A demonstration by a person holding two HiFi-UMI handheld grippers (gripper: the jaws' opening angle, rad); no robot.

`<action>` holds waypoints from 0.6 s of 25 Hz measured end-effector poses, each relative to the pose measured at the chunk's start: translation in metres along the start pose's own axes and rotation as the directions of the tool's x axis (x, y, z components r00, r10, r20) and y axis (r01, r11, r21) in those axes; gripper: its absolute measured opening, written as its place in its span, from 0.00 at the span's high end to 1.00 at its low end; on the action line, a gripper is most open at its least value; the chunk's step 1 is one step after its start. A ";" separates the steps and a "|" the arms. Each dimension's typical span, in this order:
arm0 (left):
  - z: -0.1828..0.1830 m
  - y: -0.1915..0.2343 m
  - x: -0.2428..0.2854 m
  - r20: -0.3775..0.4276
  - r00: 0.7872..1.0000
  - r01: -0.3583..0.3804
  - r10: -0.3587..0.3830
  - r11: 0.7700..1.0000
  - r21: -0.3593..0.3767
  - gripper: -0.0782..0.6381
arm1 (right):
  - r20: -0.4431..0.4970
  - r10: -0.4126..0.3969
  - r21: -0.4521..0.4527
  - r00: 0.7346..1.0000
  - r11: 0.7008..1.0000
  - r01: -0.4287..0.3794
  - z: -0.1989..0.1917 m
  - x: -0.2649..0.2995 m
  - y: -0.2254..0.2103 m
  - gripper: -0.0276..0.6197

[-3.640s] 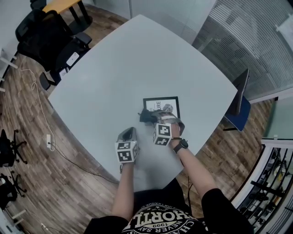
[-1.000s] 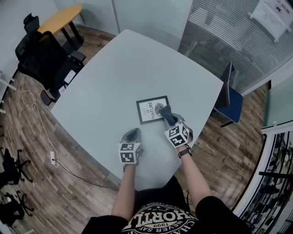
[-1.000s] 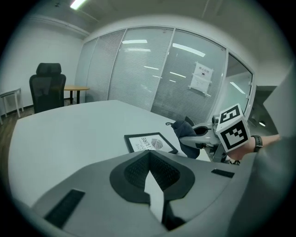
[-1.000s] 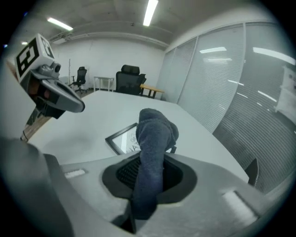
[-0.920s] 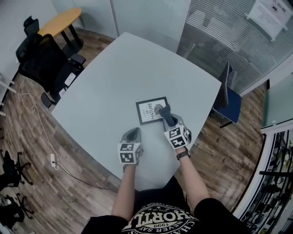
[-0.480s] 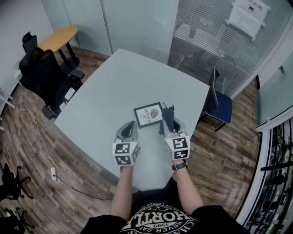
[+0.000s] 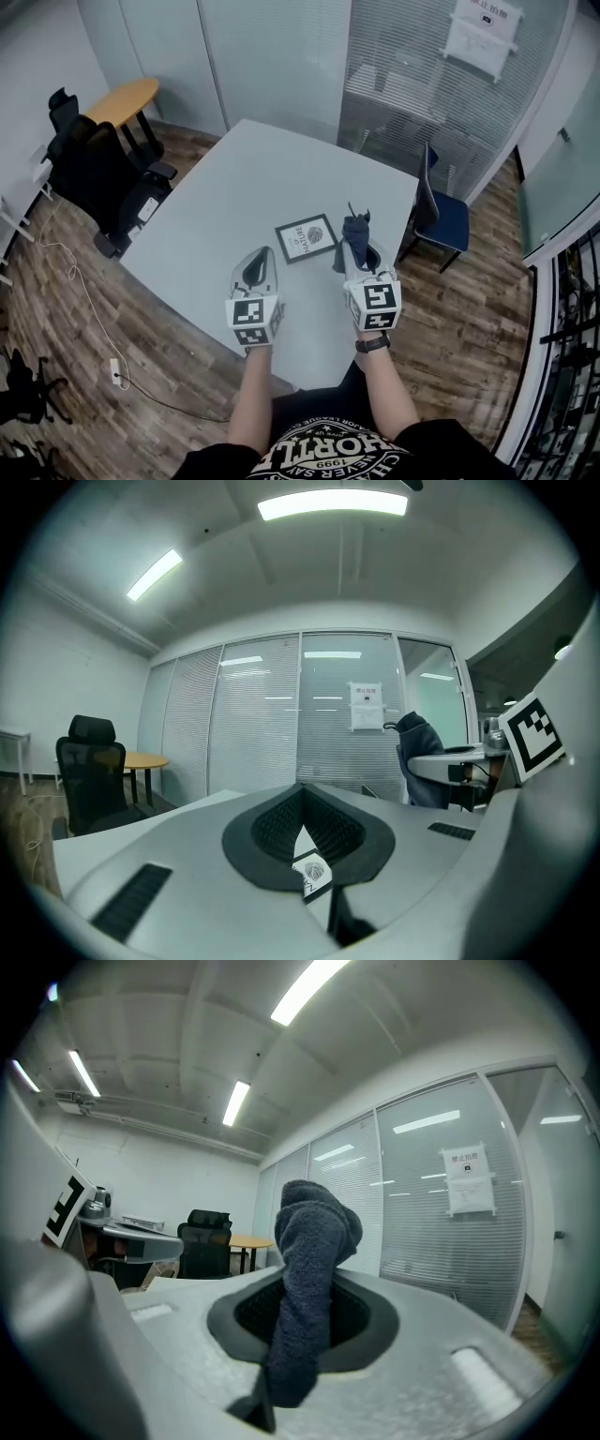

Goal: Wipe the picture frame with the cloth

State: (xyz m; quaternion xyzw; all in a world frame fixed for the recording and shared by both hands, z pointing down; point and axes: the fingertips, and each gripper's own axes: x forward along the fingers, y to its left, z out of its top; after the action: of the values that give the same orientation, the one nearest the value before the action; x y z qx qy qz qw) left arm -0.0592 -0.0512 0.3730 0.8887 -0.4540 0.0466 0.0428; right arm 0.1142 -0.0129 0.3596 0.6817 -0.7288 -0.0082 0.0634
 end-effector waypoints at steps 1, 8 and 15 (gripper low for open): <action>0.000 -0.002 -0.005 0.004 1.000 0.002 -0.002 1.000 0.001 0.88 | 0.000 -0.005 0.004 1.000 1.000 0.005 -0.001 -0.005 0.000 0.85; -0.002 -0.010 -0.029 0.034 0.999 0.001 0.000 1.000 -0.019 0.88 | -0.011 -0.006 -0.020 1.000 1.000 0.006 -0.006 -0.034 0.006 0.85; -0.020 -0.047 -0.036 0.019 1.000 0.022 -0.021 0.998 -0.057 0.88 | -0.024 -0.015 -0.040 1.000 0.999 0.014 -0.020 -0.075 -0.014 0.85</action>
State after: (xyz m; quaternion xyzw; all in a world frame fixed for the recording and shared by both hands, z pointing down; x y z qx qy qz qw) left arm -0.0431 0.0069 0.3867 0.8924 -0.4460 0.0251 0.0644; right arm 0.1349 0.0622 0.3716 0.6856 -0.7227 -0.0148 0.0860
